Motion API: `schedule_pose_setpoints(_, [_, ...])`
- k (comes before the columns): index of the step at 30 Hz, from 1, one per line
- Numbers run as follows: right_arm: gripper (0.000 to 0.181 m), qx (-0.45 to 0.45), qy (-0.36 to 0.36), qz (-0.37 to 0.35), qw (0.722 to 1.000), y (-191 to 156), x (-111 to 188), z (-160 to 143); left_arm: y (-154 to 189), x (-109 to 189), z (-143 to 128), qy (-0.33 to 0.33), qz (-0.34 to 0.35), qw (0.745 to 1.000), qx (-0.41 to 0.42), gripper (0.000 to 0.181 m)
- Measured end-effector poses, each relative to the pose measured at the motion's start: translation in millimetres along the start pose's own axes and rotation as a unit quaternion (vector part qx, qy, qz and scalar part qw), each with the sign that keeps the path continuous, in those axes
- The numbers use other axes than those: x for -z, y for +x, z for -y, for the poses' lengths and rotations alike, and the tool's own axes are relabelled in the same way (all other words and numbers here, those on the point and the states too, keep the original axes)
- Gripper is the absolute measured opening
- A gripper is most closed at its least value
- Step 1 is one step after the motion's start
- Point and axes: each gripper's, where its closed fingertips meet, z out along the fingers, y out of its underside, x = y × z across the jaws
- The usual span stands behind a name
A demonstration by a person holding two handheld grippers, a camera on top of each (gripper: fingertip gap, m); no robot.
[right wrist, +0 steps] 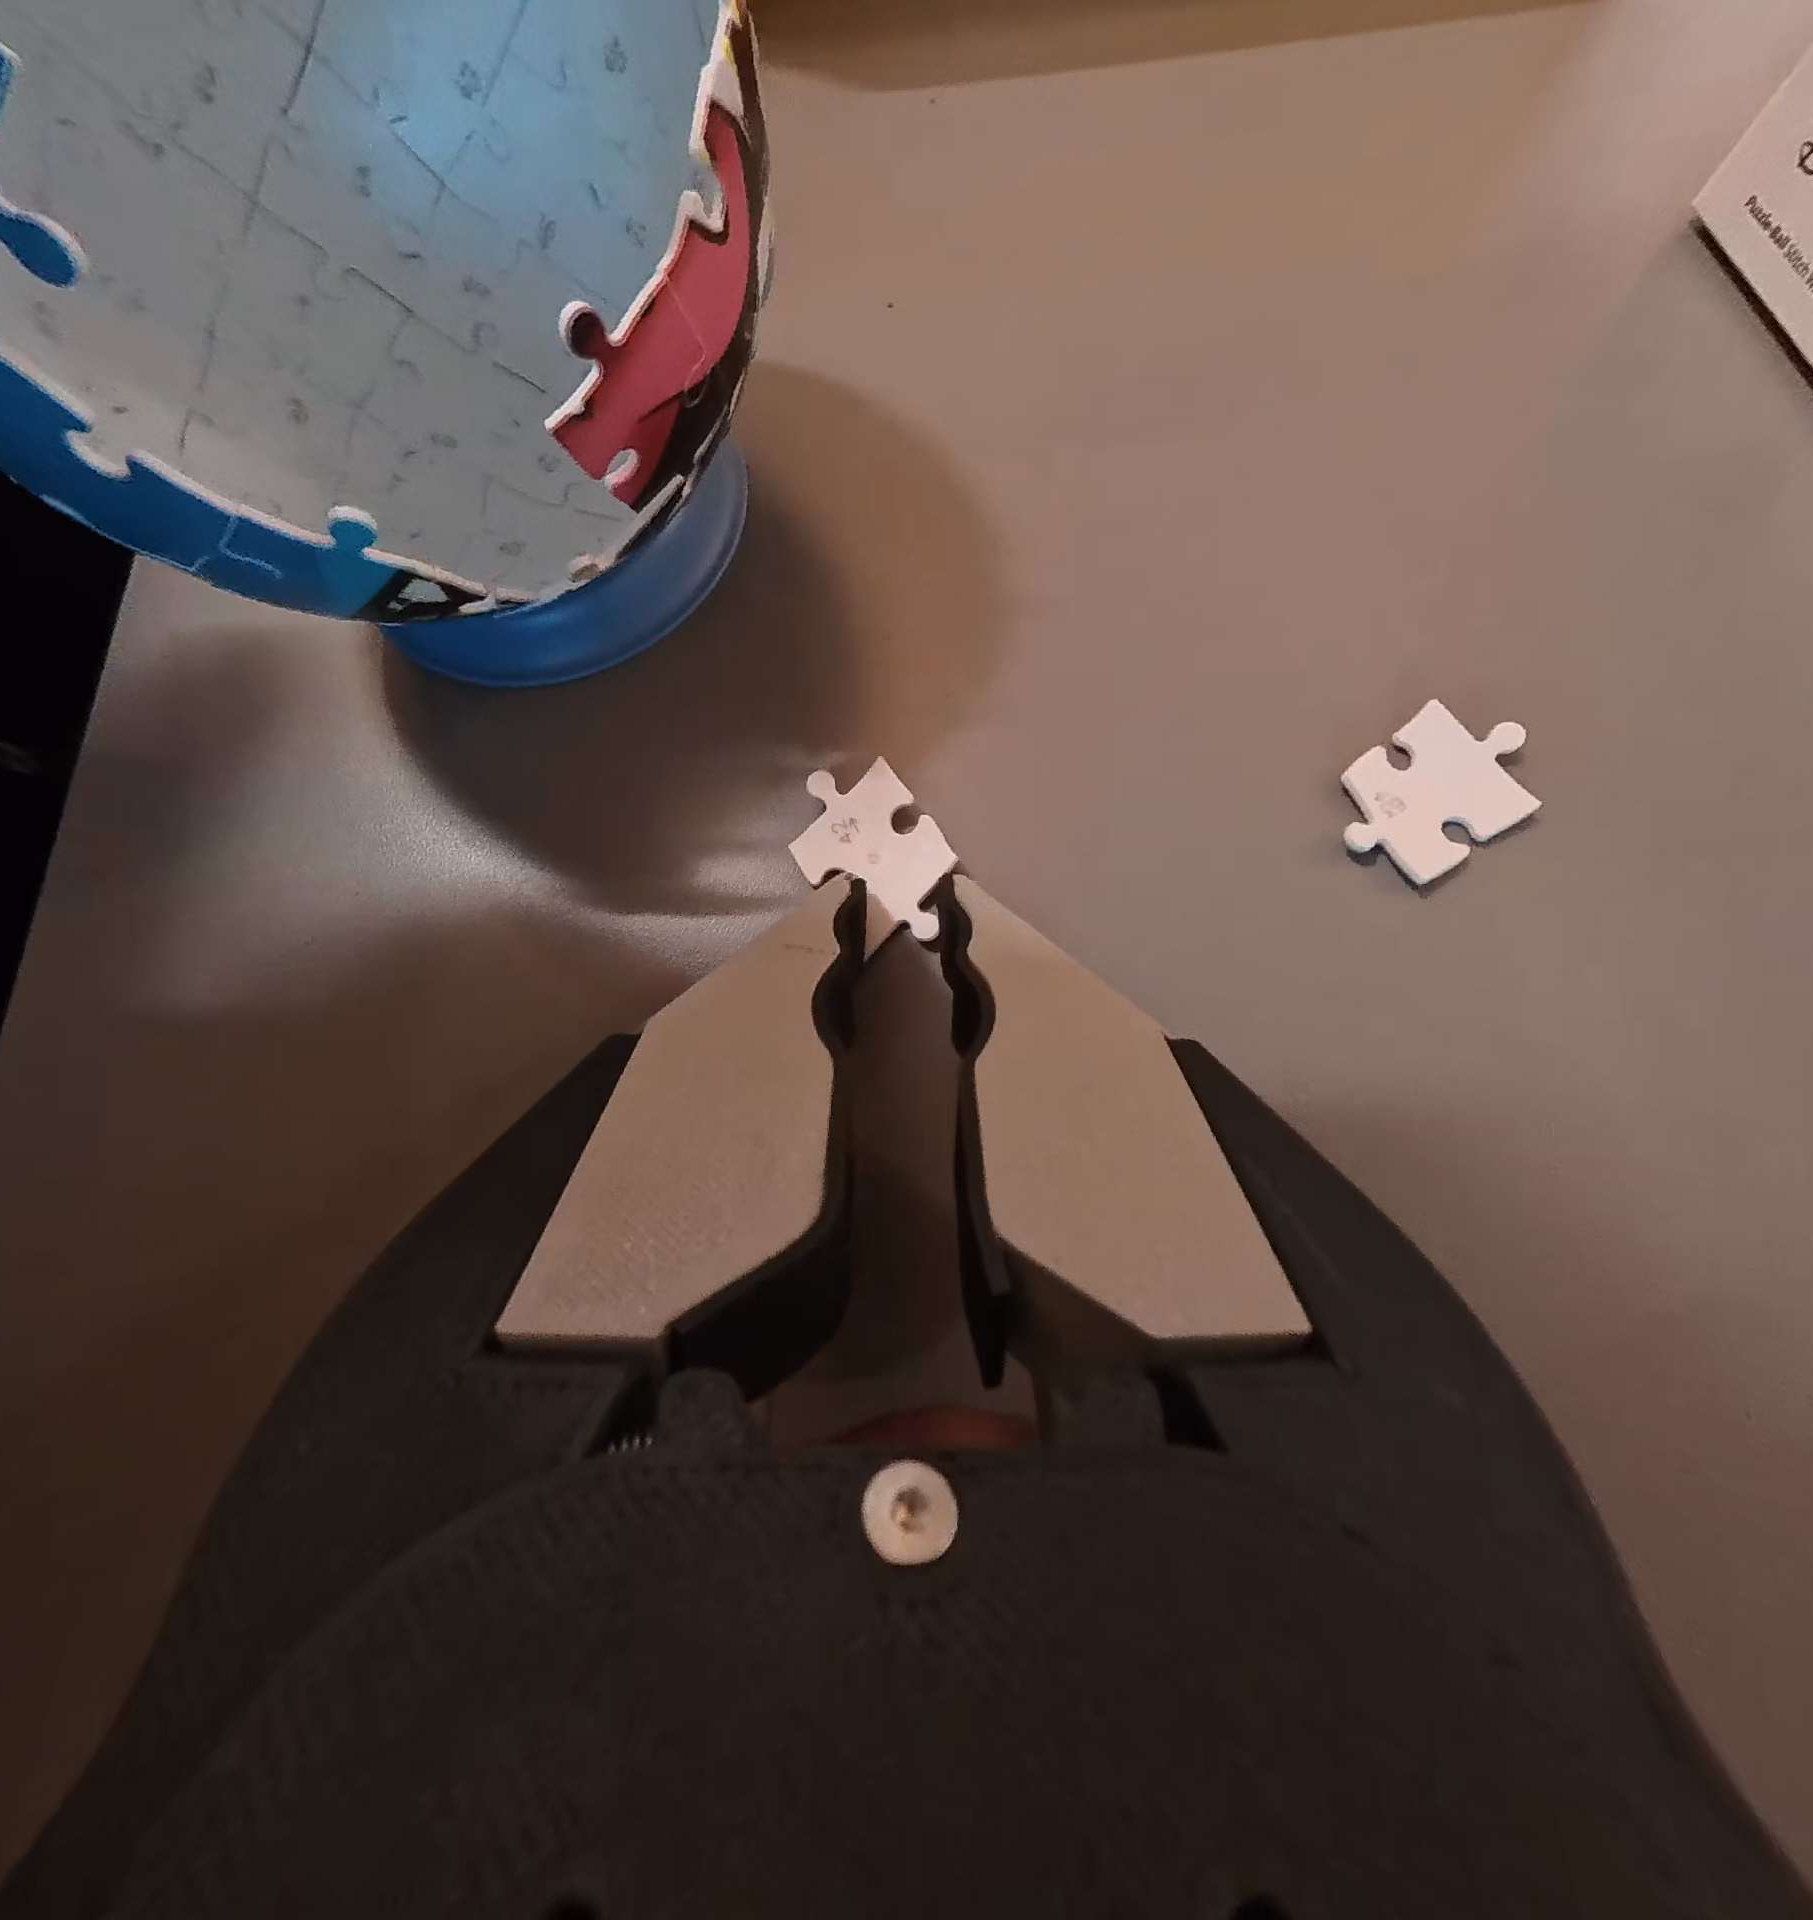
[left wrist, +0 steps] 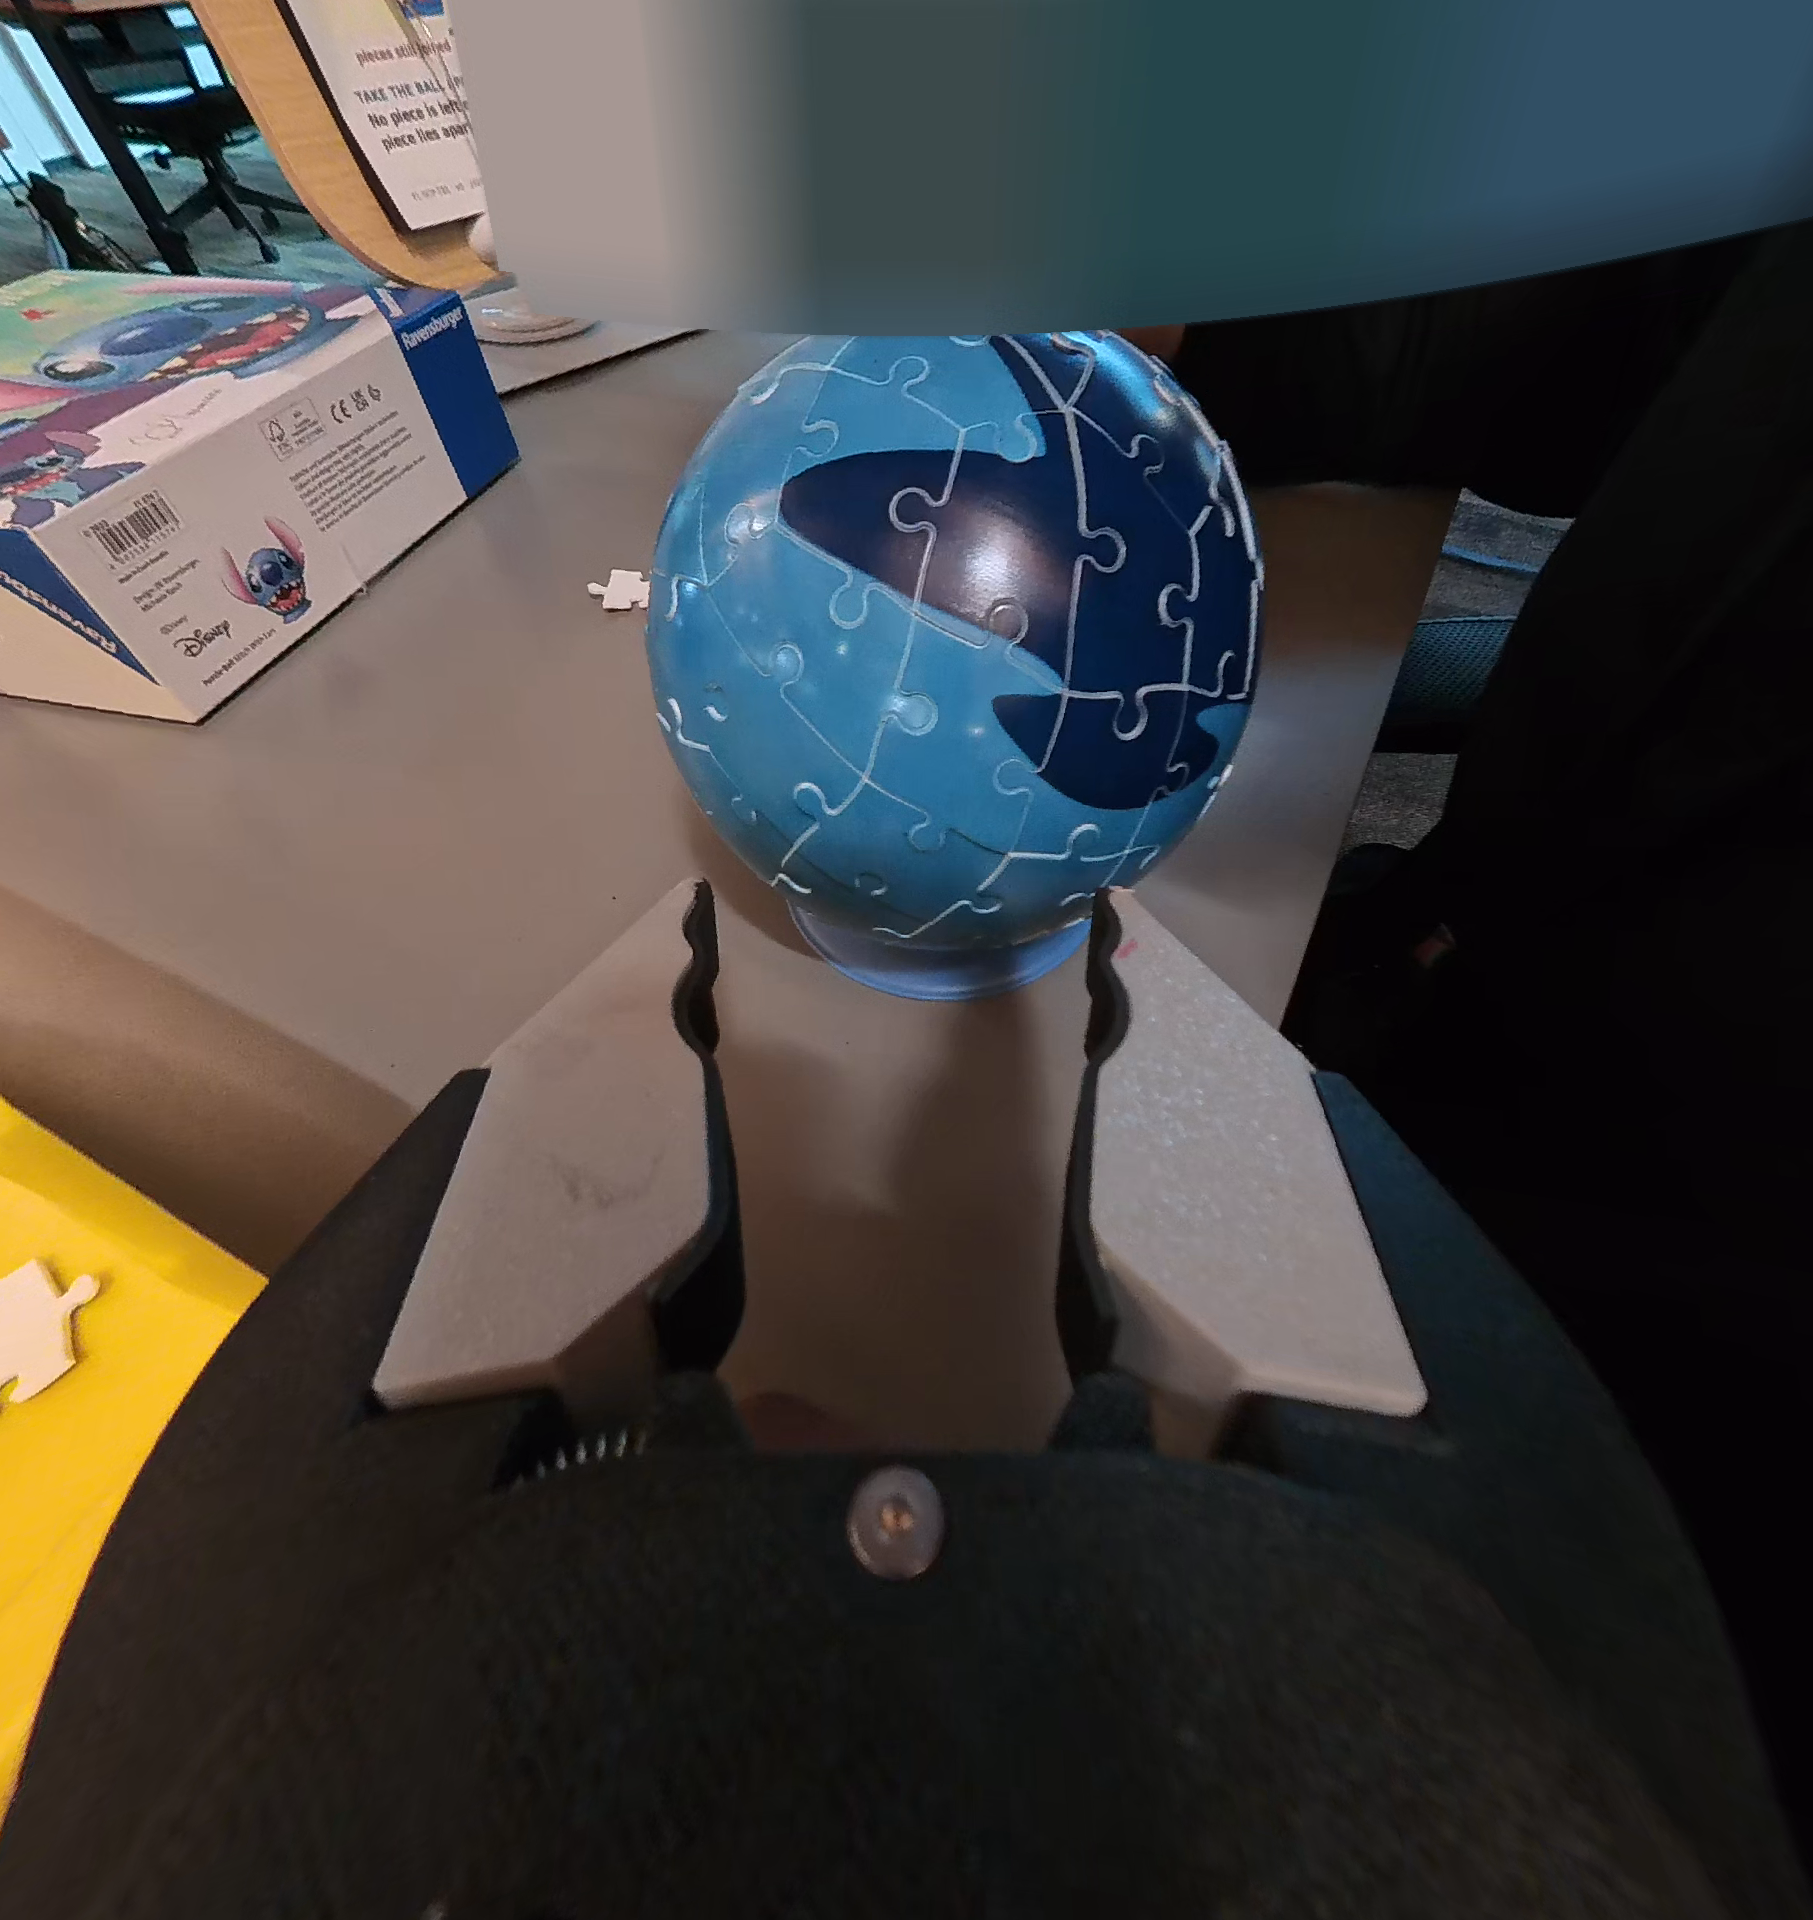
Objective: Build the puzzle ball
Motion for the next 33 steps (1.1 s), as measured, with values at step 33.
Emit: schedule_pose_setpoints(33, [0.023,0.037,-0.007,0.033,0.999,-13.6,5.5,-5.7,5.3,6.4,6.9,0.029,-0.040,0.999,0.021,0.067])
